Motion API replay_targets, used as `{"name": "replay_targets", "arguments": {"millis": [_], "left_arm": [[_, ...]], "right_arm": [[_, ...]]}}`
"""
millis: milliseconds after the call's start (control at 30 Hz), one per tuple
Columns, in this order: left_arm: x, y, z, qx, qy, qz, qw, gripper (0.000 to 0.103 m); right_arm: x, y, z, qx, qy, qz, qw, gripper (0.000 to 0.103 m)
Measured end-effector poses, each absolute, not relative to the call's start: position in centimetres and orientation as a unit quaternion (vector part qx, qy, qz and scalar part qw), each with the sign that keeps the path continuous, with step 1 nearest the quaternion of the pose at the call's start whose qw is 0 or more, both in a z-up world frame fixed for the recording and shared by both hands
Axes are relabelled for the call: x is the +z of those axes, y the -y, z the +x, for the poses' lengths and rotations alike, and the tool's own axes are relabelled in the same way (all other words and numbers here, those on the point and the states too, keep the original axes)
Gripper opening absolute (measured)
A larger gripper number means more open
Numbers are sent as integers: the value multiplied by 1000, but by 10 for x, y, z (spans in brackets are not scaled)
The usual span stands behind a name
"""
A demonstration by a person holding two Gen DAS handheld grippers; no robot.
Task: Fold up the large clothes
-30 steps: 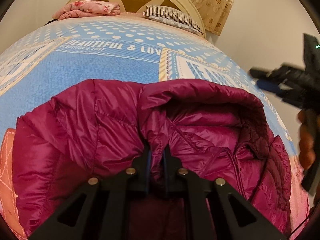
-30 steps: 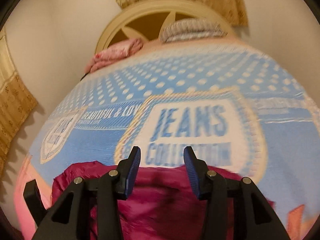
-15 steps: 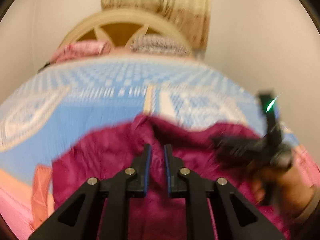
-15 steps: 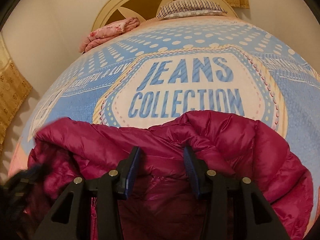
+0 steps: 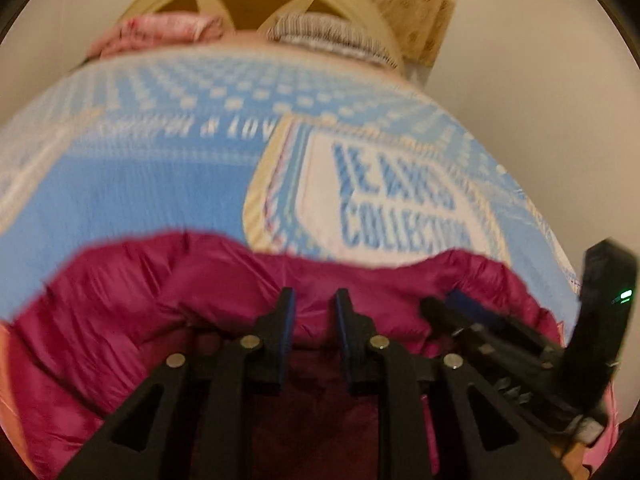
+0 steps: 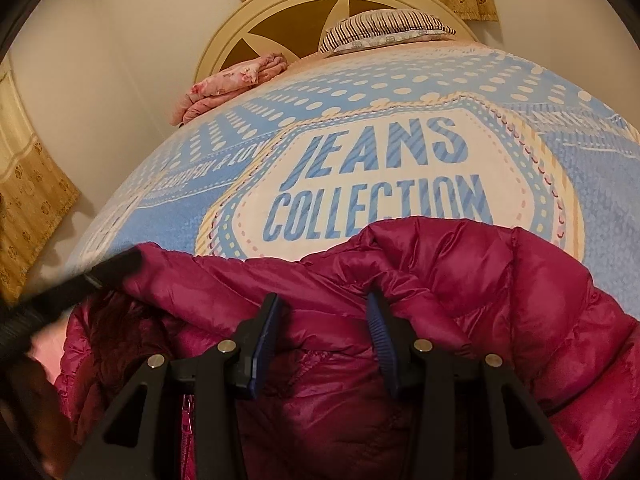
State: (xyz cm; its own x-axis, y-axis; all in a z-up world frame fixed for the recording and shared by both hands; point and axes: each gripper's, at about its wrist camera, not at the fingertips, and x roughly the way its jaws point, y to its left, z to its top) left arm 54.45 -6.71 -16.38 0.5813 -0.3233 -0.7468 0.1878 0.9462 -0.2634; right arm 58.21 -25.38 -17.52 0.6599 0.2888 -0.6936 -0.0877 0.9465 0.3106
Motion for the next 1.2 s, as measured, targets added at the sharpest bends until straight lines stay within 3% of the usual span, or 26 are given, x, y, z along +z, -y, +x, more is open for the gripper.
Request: {"name": "replay_targets", "arguments": {"millis": [1200], "left_arm": [[-183, 83, 546, -125, -436, -27, 891, 24]], "right_arm": [[-180, 224, 589, 55, -424, 22, 904, 47]]}}
